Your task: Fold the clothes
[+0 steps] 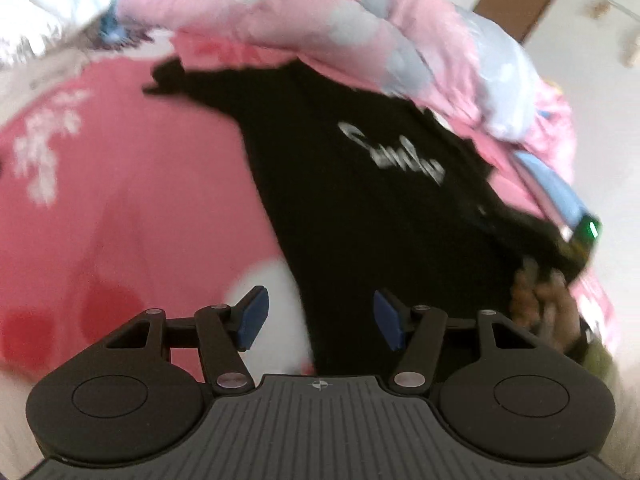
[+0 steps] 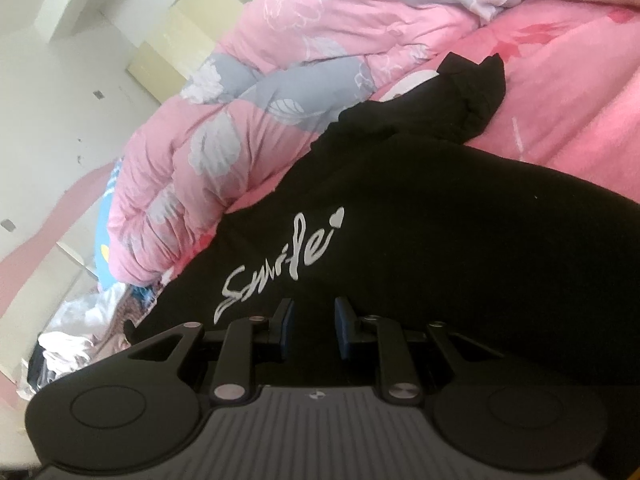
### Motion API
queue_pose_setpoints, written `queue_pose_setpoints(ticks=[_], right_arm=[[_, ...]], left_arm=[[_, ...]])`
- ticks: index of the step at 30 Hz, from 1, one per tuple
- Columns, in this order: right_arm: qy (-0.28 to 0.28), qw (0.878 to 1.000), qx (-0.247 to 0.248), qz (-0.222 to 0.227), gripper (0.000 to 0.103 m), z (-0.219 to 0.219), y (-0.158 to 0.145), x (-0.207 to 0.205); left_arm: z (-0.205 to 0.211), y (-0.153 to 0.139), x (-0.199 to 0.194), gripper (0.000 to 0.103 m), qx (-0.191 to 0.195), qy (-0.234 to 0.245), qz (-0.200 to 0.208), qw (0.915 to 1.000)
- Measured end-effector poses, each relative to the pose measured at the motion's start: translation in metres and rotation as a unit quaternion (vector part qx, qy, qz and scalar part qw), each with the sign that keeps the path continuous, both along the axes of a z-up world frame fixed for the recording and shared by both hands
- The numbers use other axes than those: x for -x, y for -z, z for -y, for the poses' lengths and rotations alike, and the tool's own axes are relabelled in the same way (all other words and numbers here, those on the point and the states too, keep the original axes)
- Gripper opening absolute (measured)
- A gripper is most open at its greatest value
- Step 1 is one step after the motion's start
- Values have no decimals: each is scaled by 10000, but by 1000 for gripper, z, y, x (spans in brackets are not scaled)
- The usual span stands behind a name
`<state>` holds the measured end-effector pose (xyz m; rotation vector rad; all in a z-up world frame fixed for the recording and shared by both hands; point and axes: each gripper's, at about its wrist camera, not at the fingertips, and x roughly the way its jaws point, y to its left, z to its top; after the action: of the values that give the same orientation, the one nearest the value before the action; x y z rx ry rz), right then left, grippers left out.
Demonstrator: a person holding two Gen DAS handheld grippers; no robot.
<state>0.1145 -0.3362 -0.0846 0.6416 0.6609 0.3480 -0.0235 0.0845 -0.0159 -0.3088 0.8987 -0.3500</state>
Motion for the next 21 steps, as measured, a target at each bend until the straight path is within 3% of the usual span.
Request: queue_pose_setpoints(ticks=[7, 10, 13, 19, 21], right_arm=[[-229, 9978, 618, -41, 27, -2, -19, 75], [-291, 9966, 772, -41, 28, 12, -25, 119], [-190, 9969, 691, -315, 29, 39, -32, 151], [1268, 9882, 853, 87, 38, 118, -70, 193], [1584, 9834, 883, 6, 38, 138, -73, 194]], left_arm=[[17, 36, 29, 58, 41, 487, -292, 9984], [21, 46, 34, 56, 130, 540, -375, 9977], [24, 56, 35, 54, 208, 492, -523, 9972], [30, 63, 38, 47, 113, 106, -693, 9975], [32, 63, 41, 47, 87, -2, -693, 9976]])
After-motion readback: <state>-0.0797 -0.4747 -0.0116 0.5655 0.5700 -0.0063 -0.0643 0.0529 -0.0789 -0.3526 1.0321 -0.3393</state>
